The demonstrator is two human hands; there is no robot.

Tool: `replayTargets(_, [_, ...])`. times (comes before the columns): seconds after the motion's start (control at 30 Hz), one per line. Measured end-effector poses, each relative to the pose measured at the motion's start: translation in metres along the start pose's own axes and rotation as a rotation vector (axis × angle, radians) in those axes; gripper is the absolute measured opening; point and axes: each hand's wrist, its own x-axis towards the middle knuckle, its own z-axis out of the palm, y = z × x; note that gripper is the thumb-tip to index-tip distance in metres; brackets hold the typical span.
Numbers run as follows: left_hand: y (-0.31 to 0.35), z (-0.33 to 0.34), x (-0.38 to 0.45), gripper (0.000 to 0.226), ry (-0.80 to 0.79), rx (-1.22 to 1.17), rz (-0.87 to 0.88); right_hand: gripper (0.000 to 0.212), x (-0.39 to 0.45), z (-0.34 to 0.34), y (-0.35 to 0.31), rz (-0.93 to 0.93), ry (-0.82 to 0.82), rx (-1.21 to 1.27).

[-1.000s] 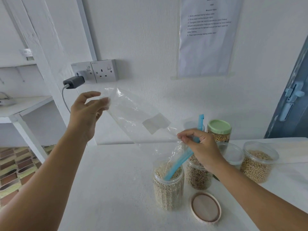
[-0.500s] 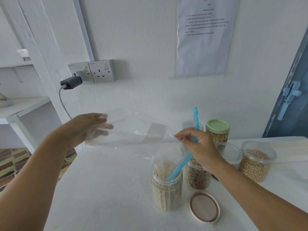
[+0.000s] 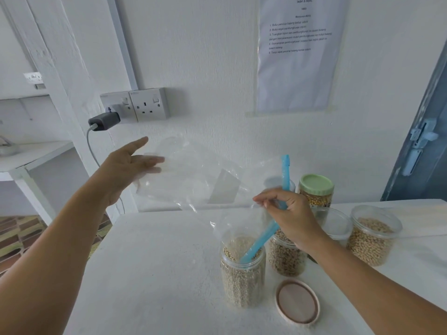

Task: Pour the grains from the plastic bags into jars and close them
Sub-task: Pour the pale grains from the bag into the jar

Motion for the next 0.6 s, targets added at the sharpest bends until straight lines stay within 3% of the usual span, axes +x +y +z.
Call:
replayTargets(0.13, [0.001,0.0,-0.001,0.1,0.012,-0.043,0.083,0.038,-0.002,-0.001,0.001,0.006,0.008,-0.015])
replayTargets(0.27, [-0.003,0.005,0.001,0.073,0.106,0.034,0.144,0.037,-0.001,0.0,0.0,0.004,0.013,-0.011])
replayTargets(0.37, [-0.003,0.006,0.0,0.066,0.122,0.046,0.171,0.037,0.0,0.001,-0.001,-0.002,0.008,-0.007])
replayTargets(0.5, [-0.005,-0.006,0.003,0.073,0.069,0.24,0.076,0.039,0.0,-0.001,-0.001,-0.016,0.002,-0.02])
replayTargets(0.6, [-0.004,-0.014,0.007,0.098,-0.036,0.391,-0.027,0.045,-0.001,-0.002,-0.002,-0.046,-0.015,-0.056])
